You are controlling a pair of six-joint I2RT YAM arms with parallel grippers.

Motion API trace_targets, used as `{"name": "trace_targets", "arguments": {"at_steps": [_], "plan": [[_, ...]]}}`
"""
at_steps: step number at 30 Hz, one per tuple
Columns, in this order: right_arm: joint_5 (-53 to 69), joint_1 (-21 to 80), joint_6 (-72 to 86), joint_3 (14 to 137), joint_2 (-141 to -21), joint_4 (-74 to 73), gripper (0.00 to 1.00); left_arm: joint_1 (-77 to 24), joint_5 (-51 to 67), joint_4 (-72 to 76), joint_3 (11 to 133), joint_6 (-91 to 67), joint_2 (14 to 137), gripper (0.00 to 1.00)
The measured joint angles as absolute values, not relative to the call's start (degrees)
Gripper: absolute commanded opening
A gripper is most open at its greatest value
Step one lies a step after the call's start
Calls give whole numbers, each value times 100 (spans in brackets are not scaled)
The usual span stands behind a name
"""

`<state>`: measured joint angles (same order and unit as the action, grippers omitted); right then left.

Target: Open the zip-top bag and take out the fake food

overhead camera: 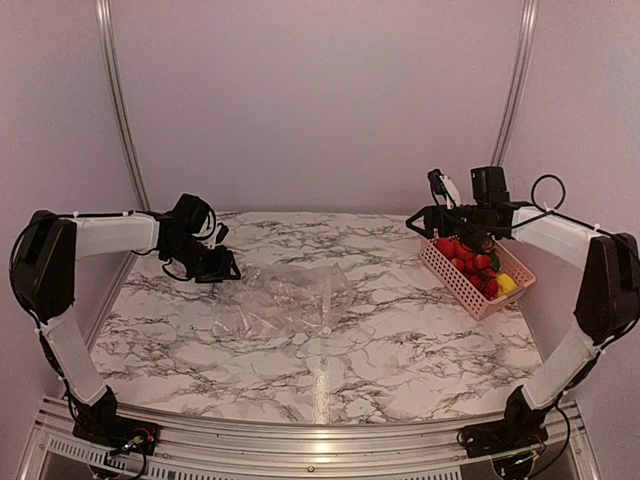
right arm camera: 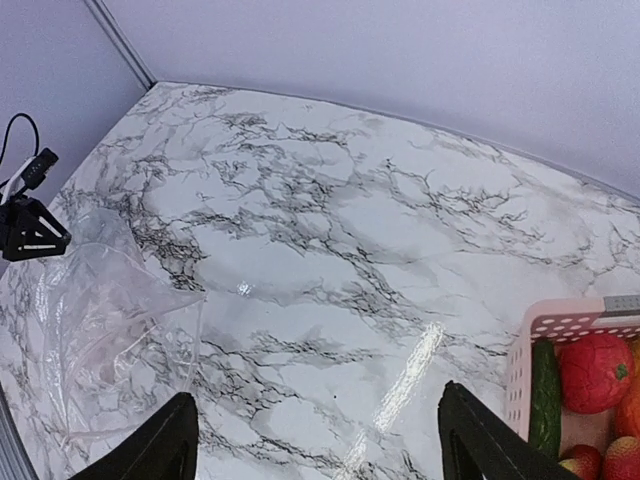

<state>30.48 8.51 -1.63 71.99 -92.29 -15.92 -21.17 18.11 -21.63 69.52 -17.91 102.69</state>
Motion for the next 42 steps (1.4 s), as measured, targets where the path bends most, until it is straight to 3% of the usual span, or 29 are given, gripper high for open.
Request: {"name": "trace_targets", "arguments": {"at_steps": [3, 4, 10, 12, 21, 30, 42], "plan": [[3199, 1100, -62, 6943, -9056, -1406, 84, -2217, 1409, -2432, 7057, -1555, 10082, 97], [3236, 1177, -30, 6853, -8989, -1361, 86, -2244, 1256, -2530, 7070, -1520, 9968, 99], [3424, 1452, 150, 6351, -8556, -1199, 92, -2237, 486, -2908, 7258, -1278, 9271, 99], [3454, 1476, 198, 6204, -8359, -1157, 99, -2228, 351, -2917, 7275, -1249, 9024, 99], [3378, 1487, 320, 5586, -7142, -1092, 99, -2228, -209, -2869, 7094, -1573, 7717, 99], [3035, 1490, 565, 4495, -6093, -895, 99, -2228, -576, -2731, 5804, -2027, 6624, 99], [2790, 1490, 790, 3813, -5516, -812, 99, -2228, -659, -2543, 4757, -2333, 6239, 99]]}}
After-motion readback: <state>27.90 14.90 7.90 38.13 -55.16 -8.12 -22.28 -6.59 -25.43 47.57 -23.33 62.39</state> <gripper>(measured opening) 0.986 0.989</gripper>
